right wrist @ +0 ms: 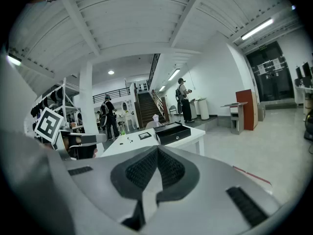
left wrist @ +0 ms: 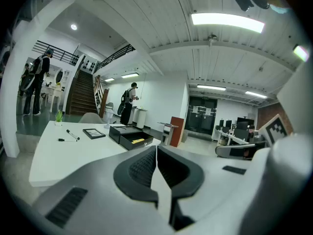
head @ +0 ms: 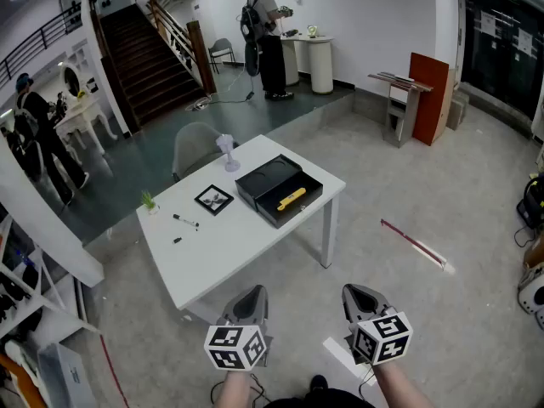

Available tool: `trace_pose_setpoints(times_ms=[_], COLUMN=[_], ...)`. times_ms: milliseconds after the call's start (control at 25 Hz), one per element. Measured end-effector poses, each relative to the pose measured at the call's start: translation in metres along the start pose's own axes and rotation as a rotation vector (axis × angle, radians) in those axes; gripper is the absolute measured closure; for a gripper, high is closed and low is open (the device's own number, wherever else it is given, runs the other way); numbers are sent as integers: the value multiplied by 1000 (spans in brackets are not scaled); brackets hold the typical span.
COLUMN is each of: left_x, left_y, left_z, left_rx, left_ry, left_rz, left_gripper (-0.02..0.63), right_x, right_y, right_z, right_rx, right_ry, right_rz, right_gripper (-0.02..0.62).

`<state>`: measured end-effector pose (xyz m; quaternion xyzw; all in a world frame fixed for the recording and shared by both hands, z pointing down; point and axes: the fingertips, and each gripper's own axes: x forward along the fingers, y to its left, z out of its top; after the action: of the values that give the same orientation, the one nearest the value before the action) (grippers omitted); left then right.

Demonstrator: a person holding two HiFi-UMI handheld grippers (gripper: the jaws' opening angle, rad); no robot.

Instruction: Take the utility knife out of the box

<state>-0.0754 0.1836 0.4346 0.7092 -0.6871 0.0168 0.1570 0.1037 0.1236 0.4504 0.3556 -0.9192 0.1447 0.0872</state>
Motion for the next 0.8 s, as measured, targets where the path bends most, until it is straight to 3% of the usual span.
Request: trace_pose_setpoints(times_ms=[800], left_x=[31], left_y=[6], left_z=[15], left_rx=[16], left_ry=[-10], left_rz=[43], left_gripper=[579], right_x=[20], right_y=[-17], right_z=[2], right_rx=[24], right_ry=[6], right_rz=[60], right_gripper=[594])
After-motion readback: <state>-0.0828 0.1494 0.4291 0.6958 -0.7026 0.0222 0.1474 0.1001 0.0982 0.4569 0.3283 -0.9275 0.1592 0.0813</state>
